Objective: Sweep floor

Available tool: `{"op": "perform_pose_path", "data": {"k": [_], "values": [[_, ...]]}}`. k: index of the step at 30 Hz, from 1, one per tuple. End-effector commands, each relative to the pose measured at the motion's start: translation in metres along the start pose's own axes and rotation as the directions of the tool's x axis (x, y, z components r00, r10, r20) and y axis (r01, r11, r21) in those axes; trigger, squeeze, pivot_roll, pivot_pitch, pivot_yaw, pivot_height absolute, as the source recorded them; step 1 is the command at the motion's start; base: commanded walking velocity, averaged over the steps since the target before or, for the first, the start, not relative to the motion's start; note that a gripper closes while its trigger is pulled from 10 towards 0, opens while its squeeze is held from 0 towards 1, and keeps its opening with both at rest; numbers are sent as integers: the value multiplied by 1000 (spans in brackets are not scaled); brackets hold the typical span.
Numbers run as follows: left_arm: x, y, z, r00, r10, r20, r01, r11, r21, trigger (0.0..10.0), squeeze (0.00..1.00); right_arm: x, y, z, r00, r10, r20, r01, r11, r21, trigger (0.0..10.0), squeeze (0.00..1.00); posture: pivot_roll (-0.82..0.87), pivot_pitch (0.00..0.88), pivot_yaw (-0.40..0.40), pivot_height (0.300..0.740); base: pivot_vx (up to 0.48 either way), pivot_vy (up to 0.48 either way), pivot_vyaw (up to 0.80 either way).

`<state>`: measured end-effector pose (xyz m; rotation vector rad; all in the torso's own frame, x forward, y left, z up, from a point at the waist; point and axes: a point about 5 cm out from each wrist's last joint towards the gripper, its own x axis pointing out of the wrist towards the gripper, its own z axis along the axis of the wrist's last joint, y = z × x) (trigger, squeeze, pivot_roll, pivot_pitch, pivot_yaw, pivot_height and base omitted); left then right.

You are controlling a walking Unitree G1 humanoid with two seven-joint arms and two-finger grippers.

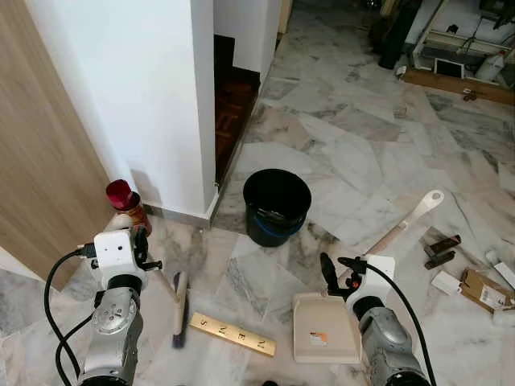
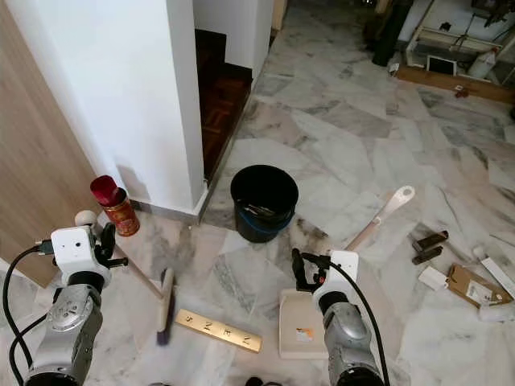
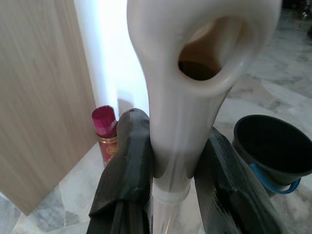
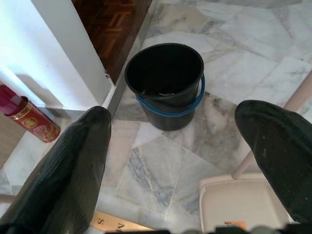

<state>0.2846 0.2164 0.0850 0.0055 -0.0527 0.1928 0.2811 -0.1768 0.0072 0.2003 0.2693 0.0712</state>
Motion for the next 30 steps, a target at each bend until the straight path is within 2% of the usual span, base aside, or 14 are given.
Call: {"op": "perform_pose_path", "data": {"k": [1,8,11,15,22,30], "values": [[0,-2,-1,1000,-12,6,12,1000,-11,10000,0,-2,-3,0,1000,-9,-3,9,1000,-4,10000,0,128,131,-122,740,0,0,0],[-1,0,-1,1000,-18,14,18,1000,15,10000,0,-1,-2,1,1000,-1,5,1,1000,-13,10000,0,129,123,-121,740,0,0,0],[-1,7,6,999,5,53,-11,993,115,10000,0,2,0,11,999,13,49,-11,999,-38,10000,0,128,121,-118,740,0,0,0],[-4,17,17,992,52,111,-69,985,160,10000,0,6,2,21,996,23,82,-19,999,-40,10000,0,130,123,-115,740,0,0,0],[-18,28,27,980,117,163,-146,972,183,10000,0,9,4,29,993,44,109,-39,998,-48,10000,0,140,125,-114,740,0,0,0],[-26,23,25,981,123,153,-151,970,189,10000,0,10,5,33,991,65,117,-59,997,-57,10000,0,139,121,-115,740,0,0,0]]}}
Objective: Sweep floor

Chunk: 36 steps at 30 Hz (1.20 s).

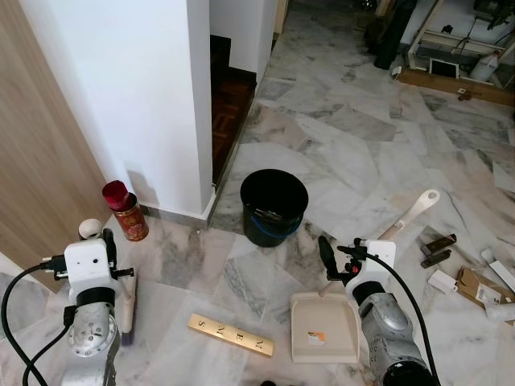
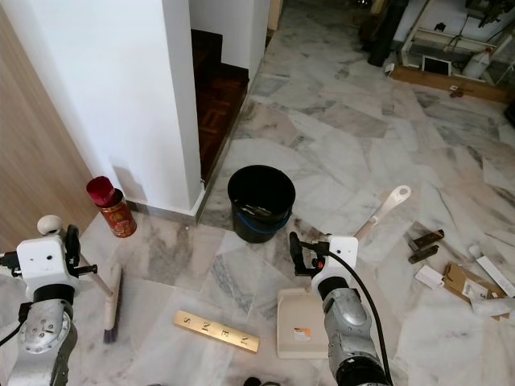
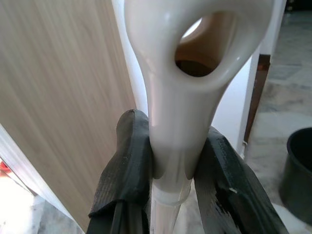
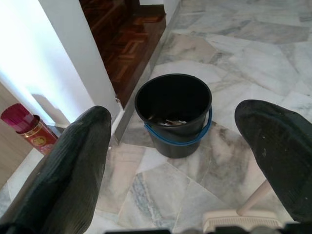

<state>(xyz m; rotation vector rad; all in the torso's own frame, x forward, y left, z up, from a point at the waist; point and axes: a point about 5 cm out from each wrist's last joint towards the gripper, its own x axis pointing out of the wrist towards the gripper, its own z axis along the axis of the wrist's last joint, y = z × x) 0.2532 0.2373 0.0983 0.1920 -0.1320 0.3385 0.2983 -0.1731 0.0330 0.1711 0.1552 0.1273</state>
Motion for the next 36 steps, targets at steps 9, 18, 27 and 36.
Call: {"op": "perform_pose_path", "data": {"k": [9,18,27,36], "values": [[0,-2,12,999,3,41,-4,1000,20,10000,0,0,-3,4,1000,2,12,-2,1000,-12,10000,0,139,121,-115,740,0,0,0],[4,-5,16,998,2,61,-3,1000,18,10000,0,5,-7,16,999,1,45,1,999,-41,10000,0,136,119,-115,740,0,-190,0],[6,-5,18,997,4,77,-5,1000,9,10000,0,6,-7,17,999,8,46,-6,999,-49,10000,0,138,116,-116,740,0,-331,0],[7,-1,19,996,30,82,-31,999,8,10000,0,6,-5,15,999,16,38,-14,999,-39,10000,0,141,107,-117,740,0,-191,0]]}}
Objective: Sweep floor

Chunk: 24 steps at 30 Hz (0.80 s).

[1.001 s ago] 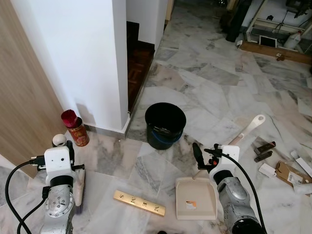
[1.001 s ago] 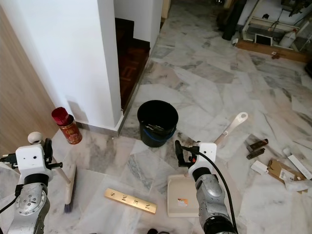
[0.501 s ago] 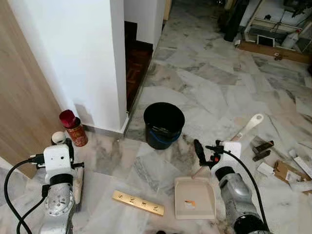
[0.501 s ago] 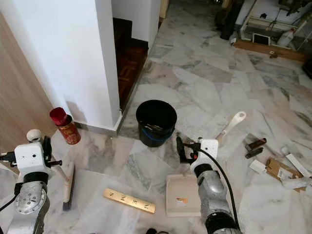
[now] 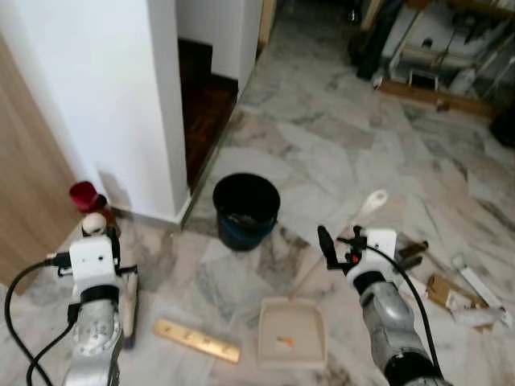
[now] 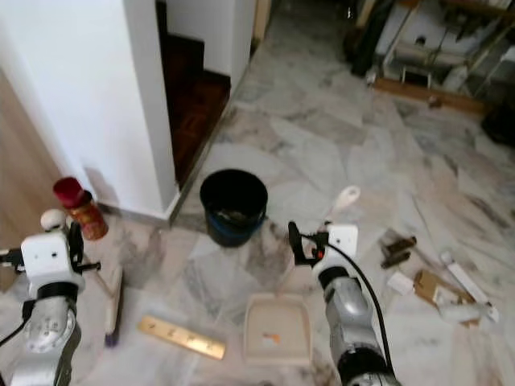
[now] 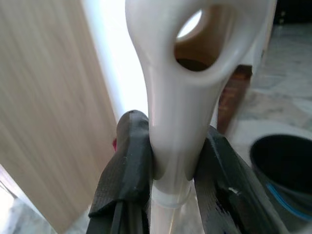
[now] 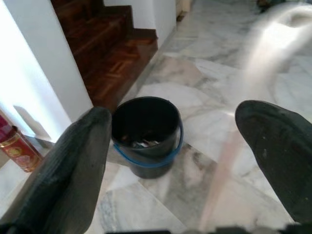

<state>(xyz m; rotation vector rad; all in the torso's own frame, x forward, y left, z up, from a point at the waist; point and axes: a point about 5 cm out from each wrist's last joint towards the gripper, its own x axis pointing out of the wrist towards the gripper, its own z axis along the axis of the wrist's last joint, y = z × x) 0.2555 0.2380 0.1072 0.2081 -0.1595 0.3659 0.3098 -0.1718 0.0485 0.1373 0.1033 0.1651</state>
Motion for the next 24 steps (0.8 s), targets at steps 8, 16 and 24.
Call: {"op": "perform_pose_path", "data": {"k": [8,16,24], "values": [[4,0,12,998,14,64,-15,1000,5,10000,0,-4,-5,-4,1000,-10,-13,10,1000,3,10000,0,142,95,-116,740,0,0,0],[4,5,12,996,68,65,-70,997,28,10000,0,-5,-5,0,1000,13,9,-13,999,-44,10000,0,140,87,-117,740,0,0,195],[5,8,13,994,87,66,-90,995,40,10000,0,-5,-3,0,1000,24,5,-24,999,-45,10000,0,141,100,-121,740,0,0,800]]}}
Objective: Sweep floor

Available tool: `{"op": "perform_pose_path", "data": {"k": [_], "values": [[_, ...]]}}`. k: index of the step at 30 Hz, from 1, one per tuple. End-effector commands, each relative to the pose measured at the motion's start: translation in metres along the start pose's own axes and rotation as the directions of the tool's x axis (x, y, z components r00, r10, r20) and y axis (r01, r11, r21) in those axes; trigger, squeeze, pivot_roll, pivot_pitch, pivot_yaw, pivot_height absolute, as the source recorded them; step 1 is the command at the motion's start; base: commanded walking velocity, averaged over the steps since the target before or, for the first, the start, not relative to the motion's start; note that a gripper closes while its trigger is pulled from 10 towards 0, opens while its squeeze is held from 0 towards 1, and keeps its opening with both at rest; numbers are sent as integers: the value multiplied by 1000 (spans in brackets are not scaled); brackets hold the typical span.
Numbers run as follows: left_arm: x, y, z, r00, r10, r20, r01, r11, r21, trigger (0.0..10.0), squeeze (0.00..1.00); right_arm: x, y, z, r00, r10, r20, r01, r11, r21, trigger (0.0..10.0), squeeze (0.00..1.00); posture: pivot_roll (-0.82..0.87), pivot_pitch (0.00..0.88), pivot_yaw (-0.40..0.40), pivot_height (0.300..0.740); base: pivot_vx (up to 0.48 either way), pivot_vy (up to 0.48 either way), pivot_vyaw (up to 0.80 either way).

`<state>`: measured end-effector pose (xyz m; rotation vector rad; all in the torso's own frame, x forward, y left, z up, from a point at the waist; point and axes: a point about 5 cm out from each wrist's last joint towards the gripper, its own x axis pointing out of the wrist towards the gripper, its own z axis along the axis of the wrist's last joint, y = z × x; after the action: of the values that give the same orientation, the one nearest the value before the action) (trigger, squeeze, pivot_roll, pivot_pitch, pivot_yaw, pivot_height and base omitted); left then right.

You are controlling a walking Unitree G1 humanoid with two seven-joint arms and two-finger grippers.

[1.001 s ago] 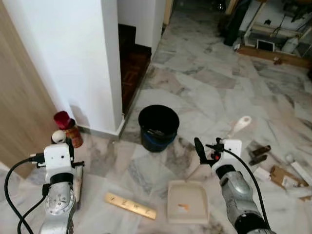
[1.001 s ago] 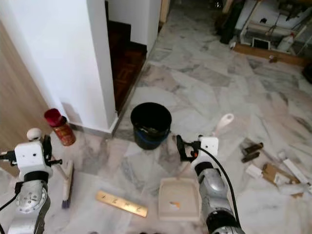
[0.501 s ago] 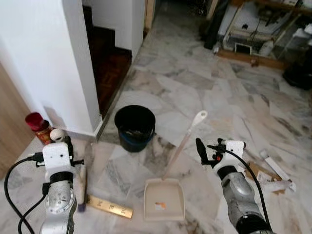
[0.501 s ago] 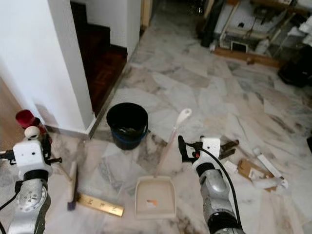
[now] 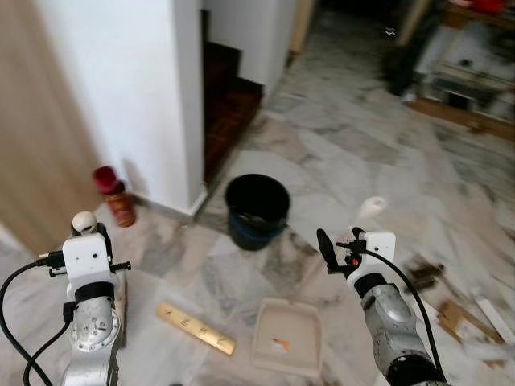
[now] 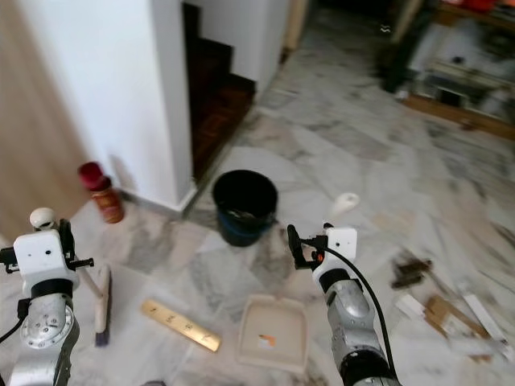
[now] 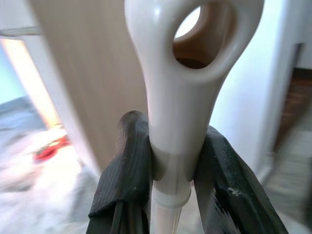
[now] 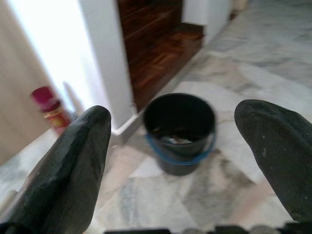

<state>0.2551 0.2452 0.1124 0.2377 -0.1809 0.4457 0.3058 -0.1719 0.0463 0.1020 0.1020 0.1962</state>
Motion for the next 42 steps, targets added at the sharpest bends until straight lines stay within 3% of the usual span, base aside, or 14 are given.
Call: {"op": "perform_pose_path", "data": {"k": [1,35,42], "values": [[2,1,10,999,12,45,-12,1000,10,10000,0,-1,-3,2,1000,-5,9,5,1000,-9,10000,0,143,101,-121,740,0,0,800],[-3,-15,9,999,-3,35,2,1000,15,10000,0,0,1,2,999,32,3,-32,999,-36,10000,0,131,122,-138,740,0,0,800],[-5,-14,6,1000,-2,27,1,1000,22,10000,0,0,1,2,999,36,-1,-36,999,-27,10000,0,130,123,-140,740,0,0,0]]}}
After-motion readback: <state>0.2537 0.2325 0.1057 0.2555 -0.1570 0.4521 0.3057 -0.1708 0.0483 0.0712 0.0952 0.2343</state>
